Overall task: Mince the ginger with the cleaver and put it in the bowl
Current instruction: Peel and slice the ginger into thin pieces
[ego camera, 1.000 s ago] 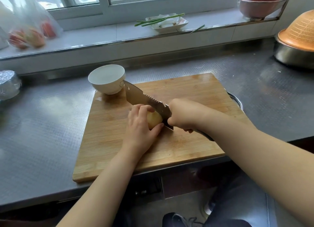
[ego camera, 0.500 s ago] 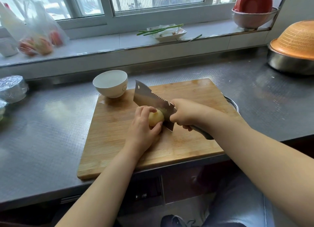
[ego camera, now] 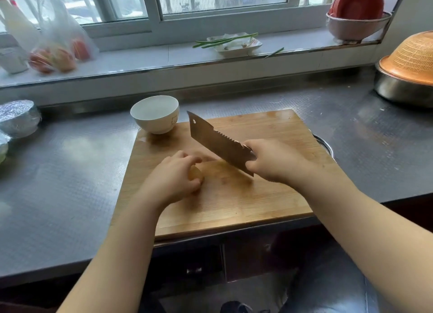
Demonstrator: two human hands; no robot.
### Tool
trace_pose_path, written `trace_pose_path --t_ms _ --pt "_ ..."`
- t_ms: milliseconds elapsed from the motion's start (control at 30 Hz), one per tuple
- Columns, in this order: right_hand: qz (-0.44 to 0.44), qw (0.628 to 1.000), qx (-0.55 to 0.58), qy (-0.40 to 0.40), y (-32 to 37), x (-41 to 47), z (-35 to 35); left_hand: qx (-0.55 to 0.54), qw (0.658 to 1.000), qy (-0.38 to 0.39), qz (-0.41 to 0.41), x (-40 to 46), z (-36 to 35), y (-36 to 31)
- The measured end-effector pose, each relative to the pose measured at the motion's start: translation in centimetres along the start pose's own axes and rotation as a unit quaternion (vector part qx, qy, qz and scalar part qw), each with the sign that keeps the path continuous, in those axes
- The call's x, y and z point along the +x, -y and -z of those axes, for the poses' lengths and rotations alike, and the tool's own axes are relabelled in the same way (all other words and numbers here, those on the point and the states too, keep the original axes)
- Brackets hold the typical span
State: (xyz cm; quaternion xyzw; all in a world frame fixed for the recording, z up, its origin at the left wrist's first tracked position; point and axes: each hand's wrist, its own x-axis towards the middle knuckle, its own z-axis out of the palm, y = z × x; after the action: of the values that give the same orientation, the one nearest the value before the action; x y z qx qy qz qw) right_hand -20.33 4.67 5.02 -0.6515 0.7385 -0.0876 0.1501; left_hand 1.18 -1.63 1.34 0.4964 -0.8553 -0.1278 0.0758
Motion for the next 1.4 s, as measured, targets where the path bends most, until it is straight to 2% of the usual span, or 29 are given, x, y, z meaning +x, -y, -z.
trace_pose_path --t_ms 133,167,200,267,300,333,367,433,467,567,667,767,933,1000,1100,1167,1233,1300,1400 --pt "0.018 0.995 -0.076 -0.067 -0.1 -1.0 -0.5 -0.018 0.998 0.031 0.048 0.3 1.5 0.3" --pt "0.023 0.993 -0.081 -0.082 -0.3 -1.3 -0.7 -0.042 0.998 -0.019 0.050 0.2 2.1 0.5" --pt "0.028 0.991 -0.087 -0.099 -0.5 -1.6 -0.9 -0.071 0.990 -0.111 0.043 0.2 2.9 0.6" --pt "0.036 0.985 -0.104 -0.132 -1.0 -2.1 -1.4 -0.117 0.938 -0.326 0.002 0.4 4.9 -0.1" --pt "0.038 0.982 -0.114 -0.143 -1.2 -2.2 -1.6 -0.130 0.914 -0.382 -0.032 0.9 5.9 -0.9" --pt "0.038 0.980 -0.124 -0.148 -1.3 -2.4 -1.8 -0.136 0.914 -0.377 -0.069 1.7 6.7 -2.0" --pt "0.035 0.980 -0.130 -0.146 -1.4 -2.6 -2.0 -0.125 0.933 -0.320 -0.106 2.7 7.1 -3.1" --pt "0.025 0.982 -0.131 -0.132 -1.5 -3.0 -2.3 -0.045 0.978 -0.145 -0.144 5.4 6.9 -5.3" --pt "0.022 0.984 -0.126 -0.126 -1.5 -3.3 -2.5 0.008 0.986 -0.070 -0.150 6.8 6.5 -6.2" --pt "0.017 0.984 -0.119 -0.129 -1.7 -3.8 -3.1 0.108 0.980 0.076 -0.147 9.9 5.3 -8.3" --pt "0.015 0.985 -0.114 -0.132 -2.0 -4.0 -3.3 0.132 0.966 0.171 -0.143 11.9 3.9 -9.3" --pt "0.019 0.985 -0.113 -0.127 -2.1 -4.1 -3.1 0.150 0.956 0.203 -0.150 13.2 2.0 -10.3" --pt "0.014 0.987 -0.108 -0.123 -2.4 -4.5 -2.9 0.201 0.950 0.184 -0.153 14.0 0.2 -11.3" --pt "0.014 0.987 -0.105 -0.121 -2.7 -4.6 -2.9 0.189 0.953 0.190 -0.142 14.2 0.6 -11.4" --pt "0.020 0.987 -0.102 -0.123 -3.2 -4.7 -2.7 0.078 0.962 0.249 -0.077 15.0 1.9 -10.8" --pt "0.024 0.988 -0.093 -0.120 -3.4 -4.7 -2.5 -0.007 0.946 0.325 -0.011 15.3 2.8 -10.3" --pt "0.027 0.990 -0.082 -0.110 -3.6 -4.7 -2.1 -0.032 0.926 0.374 0.034 15.7 3.1 -9.8" --pt "0.030 0.991 -0.076 -0.104 -3.8 -4.6 -1.9 -0.024 0.924 0.378 0.059 16.4 2.9 -9.5" --pt "0.031 0.992 -0.071 -0.102 -3.9 -4.7 -1.8 0.018 0.940 0.334 0.066 17.3 2.5 -9.5"
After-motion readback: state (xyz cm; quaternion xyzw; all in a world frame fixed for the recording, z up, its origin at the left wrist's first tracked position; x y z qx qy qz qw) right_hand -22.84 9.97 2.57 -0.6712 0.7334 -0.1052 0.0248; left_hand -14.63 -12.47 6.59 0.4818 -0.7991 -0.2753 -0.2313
